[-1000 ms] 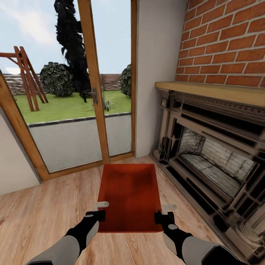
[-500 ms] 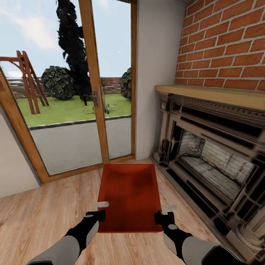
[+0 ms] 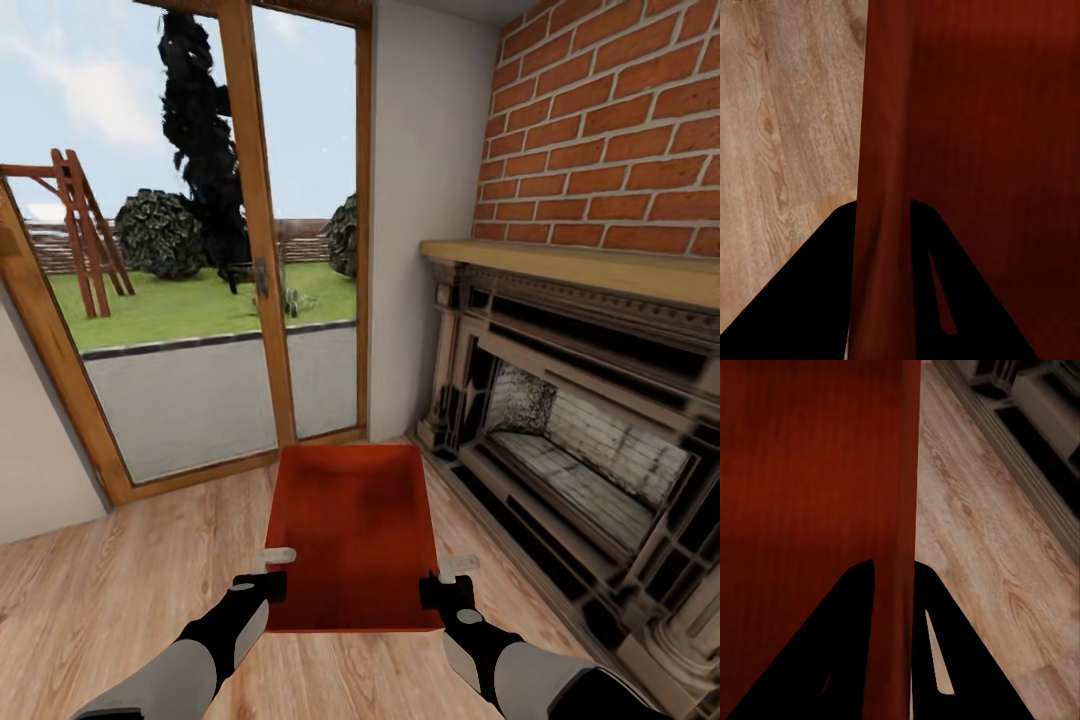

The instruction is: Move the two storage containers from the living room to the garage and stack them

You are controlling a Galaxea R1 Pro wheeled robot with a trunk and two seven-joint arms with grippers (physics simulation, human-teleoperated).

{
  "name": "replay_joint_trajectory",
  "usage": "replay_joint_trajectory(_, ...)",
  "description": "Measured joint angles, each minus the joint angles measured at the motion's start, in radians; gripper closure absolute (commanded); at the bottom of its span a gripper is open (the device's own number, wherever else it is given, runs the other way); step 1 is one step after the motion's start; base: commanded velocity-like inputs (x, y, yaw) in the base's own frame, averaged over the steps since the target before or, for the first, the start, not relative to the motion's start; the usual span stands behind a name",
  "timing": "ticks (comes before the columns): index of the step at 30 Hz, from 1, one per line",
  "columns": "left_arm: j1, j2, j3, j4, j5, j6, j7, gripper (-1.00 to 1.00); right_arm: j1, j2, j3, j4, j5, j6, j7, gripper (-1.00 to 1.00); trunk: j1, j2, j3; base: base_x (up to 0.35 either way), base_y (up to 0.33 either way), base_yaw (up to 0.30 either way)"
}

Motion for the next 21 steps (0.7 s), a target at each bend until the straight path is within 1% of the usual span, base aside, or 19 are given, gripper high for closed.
replay_joint_trajectory(21,0.000,0.000,-0.001,0.000,0.001,0.000,0.000,1.00,0.000,0.000,-0.001,0.000,0.001,0.001,0.000,1.00,0.000,0.000,0.034,0.000,0.000,0.000)
